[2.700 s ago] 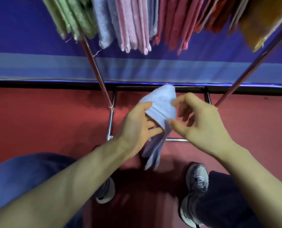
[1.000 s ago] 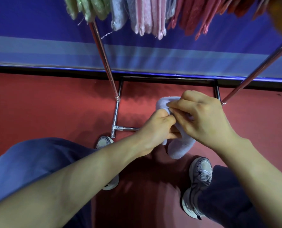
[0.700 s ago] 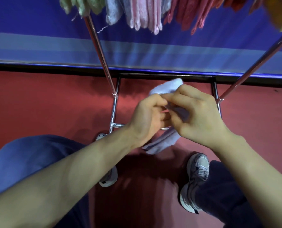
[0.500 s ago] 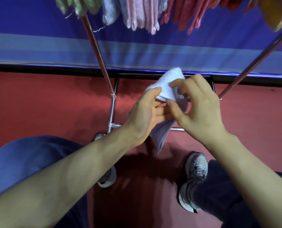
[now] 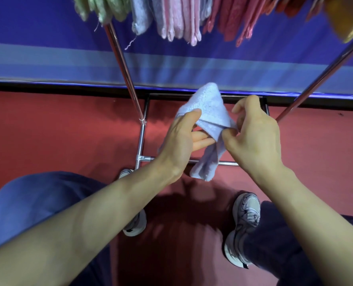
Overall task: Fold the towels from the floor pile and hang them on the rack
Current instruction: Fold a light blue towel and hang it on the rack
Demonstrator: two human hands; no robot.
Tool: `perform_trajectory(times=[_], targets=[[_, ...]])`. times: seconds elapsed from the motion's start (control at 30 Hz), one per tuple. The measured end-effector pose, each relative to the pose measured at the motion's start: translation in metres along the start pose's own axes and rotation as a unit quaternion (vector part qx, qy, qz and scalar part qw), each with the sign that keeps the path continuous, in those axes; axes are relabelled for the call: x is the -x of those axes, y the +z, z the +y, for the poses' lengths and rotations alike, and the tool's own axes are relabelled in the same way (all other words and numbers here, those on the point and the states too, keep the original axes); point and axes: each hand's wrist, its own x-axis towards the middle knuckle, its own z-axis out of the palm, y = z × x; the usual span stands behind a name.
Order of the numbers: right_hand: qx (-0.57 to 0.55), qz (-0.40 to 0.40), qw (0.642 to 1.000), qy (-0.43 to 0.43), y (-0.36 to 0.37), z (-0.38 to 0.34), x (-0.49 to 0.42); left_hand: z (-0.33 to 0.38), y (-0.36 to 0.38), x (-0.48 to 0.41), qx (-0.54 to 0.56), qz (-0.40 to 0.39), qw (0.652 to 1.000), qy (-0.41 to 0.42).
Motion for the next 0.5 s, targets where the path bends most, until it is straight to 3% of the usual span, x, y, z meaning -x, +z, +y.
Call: perform_trajectory(times=[0.23,0.5], targets=[[0.017,-0.030,0.993,-0.110,0.002,-0.003,0.007,0.008,-0.002,-0.003,0.128,0.016,0.992,-0.006],[0.012,-0.048,0.990,-0.130,0.006,-0.006,0.012,0.003,-0.003,-0.002,0.140,-0.005,0.990,-0.035]])
